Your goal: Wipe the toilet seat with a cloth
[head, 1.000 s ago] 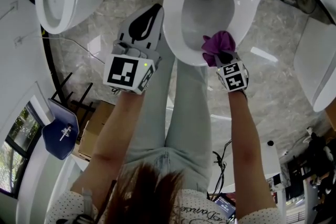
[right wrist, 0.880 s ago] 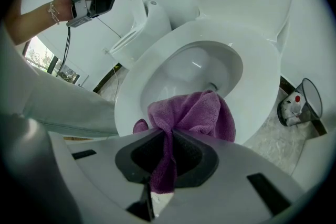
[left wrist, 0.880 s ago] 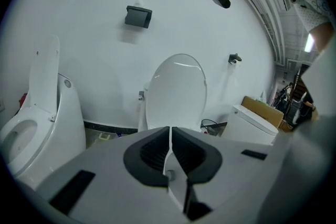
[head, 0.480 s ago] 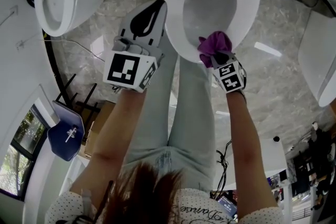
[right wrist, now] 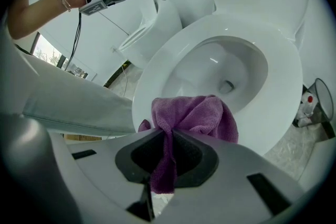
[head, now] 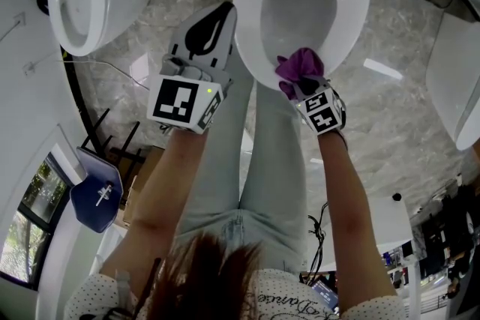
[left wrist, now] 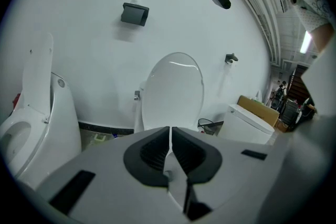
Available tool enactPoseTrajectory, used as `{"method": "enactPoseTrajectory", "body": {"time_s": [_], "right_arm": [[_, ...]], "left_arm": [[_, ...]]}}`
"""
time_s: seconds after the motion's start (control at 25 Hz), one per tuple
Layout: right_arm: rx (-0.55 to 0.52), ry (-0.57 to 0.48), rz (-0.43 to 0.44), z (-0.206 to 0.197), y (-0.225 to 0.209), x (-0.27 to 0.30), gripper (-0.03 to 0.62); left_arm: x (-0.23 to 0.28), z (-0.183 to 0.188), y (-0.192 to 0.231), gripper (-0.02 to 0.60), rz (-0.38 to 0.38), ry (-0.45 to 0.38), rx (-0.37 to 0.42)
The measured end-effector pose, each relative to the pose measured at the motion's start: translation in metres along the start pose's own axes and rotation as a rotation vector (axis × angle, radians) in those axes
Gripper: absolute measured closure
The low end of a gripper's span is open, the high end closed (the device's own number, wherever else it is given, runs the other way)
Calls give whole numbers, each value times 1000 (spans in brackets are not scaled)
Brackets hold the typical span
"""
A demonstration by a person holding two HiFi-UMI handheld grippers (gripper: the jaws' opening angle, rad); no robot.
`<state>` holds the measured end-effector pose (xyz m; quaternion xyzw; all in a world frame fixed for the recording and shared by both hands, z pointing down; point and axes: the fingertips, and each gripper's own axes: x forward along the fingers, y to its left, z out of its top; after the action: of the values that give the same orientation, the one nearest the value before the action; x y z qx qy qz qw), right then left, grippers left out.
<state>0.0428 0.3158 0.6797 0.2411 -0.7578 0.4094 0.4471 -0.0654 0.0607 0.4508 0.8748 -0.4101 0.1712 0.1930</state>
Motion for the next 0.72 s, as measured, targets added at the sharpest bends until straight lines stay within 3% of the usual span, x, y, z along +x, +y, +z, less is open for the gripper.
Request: {"method": "enactPoseTrajectory", "body": {"time_s": [0.72], "right_arm": [[-113, 29, 72, 14, 34, 21, 540]], "left_arm": [[-6, -3, 20, 563, 21, 1, -15]]}}
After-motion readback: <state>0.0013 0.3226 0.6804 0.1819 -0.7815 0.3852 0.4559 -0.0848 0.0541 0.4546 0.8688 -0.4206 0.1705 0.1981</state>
